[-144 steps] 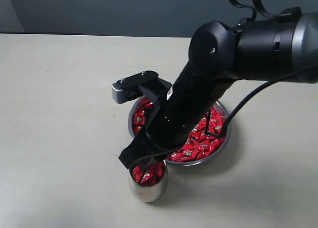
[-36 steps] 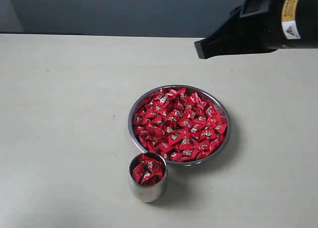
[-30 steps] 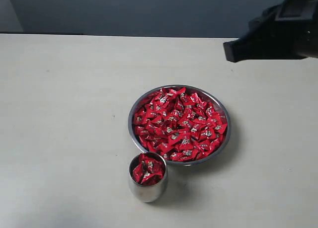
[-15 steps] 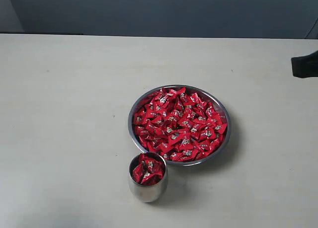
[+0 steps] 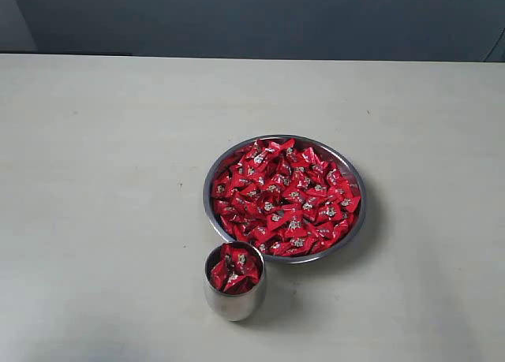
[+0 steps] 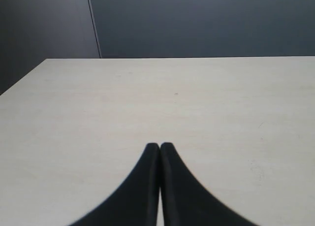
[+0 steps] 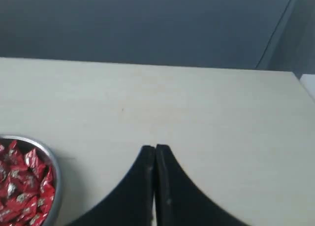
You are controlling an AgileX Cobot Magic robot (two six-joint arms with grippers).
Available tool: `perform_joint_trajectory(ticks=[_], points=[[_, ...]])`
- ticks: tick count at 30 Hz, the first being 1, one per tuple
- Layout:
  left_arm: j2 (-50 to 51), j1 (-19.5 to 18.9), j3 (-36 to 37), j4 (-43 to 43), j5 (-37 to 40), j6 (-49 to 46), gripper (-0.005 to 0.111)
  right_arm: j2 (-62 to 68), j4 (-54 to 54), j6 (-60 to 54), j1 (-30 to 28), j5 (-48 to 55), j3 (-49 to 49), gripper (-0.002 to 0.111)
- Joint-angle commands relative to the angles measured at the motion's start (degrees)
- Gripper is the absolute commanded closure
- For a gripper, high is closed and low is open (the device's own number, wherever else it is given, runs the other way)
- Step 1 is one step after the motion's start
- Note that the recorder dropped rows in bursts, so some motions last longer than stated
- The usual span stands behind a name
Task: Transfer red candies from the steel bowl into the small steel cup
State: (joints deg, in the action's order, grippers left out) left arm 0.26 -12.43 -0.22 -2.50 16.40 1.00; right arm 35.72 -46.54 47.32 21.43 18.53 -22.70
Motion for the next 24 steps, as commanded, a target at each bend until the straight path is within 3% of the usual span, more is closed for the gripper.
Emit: perform_joint_trajectory(ticks=[1,8,22,24], points=[[-0.3,-0.1,0.2,-0.1,-0.1,0.1,0.106,-7.8,0.8,0.0,-8.4,-6.5,4.2,0.109],[-0.3,-0.1,0.2,-0.1,-0.1,0.1,0.106,-18.7,3.2,-0.2,-16.8,-7.5,10.1,0.109],[-0.3,-0.1,0.2,-0.1,-0.1,0.1,0.106,-20.6,3.3,-0.6,-16.7,-8.7,12.6,0.109],[-0.3,-0.1,0.2,-0.1,-0.1,0.1,0.106,-20.6,7.3,-3.8,-16.7,-8.3,12.6,0.109]])
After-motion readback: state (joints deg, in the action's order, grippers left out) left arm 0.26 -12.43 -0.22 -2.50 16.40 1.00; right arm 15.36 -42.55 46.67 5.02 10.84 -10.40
